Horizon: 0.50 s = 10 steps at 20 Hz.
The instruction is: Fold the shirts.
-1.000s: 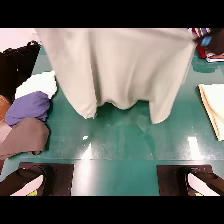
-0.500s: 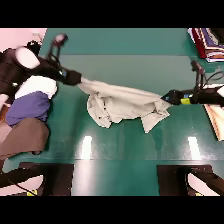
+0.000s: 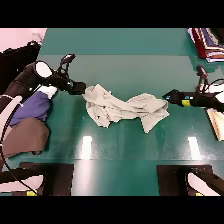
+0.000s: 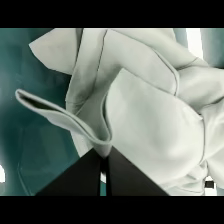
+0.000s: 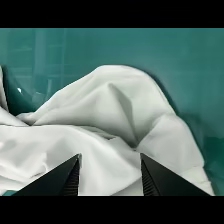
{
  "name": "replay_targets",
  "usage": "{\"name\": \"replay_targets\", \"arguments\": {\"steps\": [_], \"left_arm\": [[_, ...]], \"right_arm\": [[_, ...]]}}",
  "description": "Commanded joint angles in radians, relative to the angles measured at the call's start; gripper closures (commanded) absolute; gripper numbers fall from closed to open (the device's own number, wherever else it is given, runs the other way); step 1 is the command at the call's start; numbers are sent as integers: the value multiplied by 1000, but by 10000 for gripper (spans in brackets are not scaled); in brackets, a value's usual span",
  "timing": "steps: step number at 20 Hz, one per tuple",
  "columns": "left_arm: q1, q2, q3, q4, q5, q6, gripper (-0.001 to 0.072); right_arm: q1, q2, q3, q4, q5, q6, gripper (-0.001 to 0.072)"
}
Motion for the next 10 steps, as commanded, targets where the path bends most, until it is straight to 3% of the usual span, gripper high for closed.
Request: {"name": "replay_targets", "arguments": {"steps": [1, 6, 10], "left_arm": [[-1, -3, -3, -9, -5, 0, 678], [-1, -3, -3, -10, -5, -1, 678], [-1, -3, -3, -13, -7, -1, 678]], "right_arm": [[-93, 0, 34, -7, 100, -92, 265], [-116, -77, 34, -129, 199, -240, 265], [-43, -208, 34, -129, 127, -253, 265]]}}
